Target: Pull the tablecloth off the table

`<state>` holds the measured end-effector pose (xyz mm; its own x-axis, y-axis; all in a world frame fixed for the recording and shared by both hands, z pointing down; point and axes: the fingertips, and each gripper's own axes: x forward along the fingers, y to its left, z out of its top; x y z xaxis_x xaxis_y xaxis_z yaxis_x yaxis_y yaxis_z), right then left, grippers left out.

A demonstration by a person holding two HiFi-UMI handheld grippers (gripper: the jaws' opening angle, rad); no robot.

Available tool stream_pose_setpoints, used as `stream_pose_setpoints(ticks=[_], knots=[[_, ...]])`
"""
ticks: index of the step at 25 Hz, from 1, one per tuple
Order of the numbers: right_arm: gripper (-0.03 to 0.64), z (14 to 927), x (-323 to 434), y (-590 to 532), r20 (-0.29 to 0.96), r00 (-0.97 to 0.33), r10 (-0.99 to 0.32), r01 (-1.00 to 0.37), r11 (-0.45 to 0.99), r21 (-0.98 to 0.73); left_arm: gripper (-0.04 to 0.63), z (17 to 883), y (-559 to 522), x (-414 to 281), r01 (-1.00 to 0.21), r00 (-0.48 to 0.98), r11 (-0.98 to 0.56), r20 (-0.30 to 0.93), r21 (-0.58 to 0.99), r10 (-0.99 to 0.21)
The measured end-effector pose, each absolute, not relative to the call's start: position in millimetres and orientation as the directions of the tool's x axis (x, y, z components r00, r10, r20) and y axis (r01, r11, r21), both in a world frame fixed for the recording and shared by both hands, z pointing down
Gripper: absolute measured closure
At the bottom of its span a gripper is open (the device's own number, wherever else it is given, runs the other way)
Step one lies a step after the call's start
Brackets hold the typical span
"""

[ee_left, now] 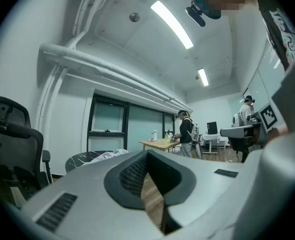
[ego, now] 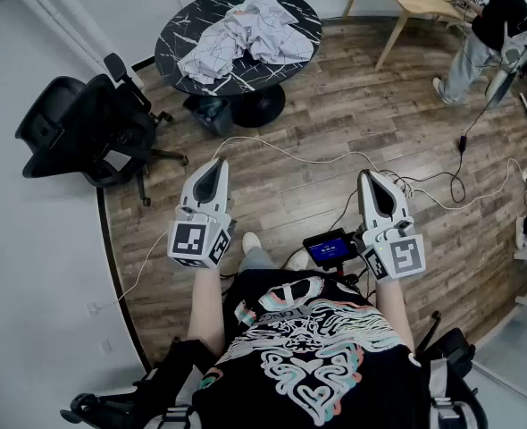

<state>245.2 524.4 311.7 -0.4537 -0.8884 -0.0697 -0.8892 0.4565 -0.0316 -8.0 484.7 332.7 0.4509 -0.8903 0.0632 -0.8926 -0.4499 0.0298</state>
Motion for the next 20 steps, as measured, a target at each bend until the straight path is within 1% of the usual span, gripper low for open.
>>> stream_pose_setpoints(ticks=[11, 16, 20], knots=[[0.624, 316, 247, 529, -0.059, -0.455, -0.888, -0.887, 0.458, -0.055, 0.583, 331, 492, -4, -0.893, 0.449, -0.448, 0.054, 0.028, -0.892], [0.623, 319, 246, 529, -0.052, -0.468, -0.882, -0.880, 0.471, -0.063, 0.583, 334, 495, -5, -0.898, 0.438, -0.439, 0.072, 0.005, -0.896], [0.624, 322, 244, 532, -0.035, -0.481, -0.876, -0.873, 0.483, -0.068, 0.583, 337, 501, -4, -0.901, 0.434, -0.433, 0.076, 0.032, -0.898]])
